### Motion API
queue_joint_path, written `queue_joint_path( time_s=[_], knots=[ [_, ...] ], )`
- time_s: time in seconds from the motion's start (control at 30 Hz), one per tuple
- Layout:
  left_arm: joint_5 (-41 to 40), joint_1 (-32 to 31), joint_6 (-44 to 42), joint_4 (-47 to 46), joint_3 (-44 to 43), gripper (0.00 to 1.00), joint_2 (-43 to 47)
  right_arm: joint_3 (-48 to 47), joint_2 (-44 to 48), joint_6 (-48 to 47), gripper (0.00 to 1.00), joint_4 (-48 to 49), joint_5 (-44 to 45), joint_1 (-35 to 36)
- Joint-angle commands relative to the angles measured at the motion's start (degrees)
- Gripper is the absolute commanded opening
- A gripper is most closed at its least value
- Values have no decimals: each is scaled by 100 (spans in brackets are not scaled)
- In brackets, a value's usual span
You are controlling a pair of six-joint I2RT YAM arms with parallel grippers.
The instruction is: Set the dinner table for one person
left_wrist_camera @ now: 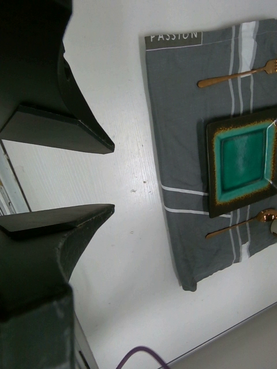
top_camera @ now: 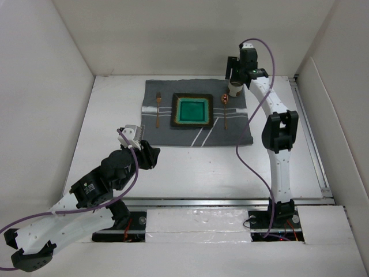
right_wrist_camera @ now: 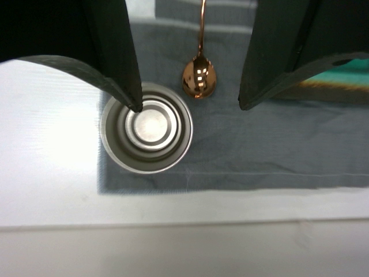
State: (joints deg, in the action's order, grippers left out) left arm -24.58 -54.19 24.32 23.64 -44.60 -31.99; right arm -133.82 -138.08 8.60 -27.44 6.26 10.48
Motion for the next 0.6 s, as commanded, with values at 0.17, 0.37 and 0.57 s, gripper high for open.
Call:
queue_joint_path(
  time_s=[0.17, 0.37, 0.57],
  knots=[
    [-460, 23, 223, -26, -163, 48, 517, 1984, 3650, 711, 100, 1660, 35, -90],
    [-985, 23, 459, 0, -102, 58, 1369, 6178, 6904, 1547, 100, 4086, -486, -90],
    [-1821, 23, 881, 194, -67, 69, 2424, 8652, 10399, 1759, 100, 3599, 875, -90]
  ],
)
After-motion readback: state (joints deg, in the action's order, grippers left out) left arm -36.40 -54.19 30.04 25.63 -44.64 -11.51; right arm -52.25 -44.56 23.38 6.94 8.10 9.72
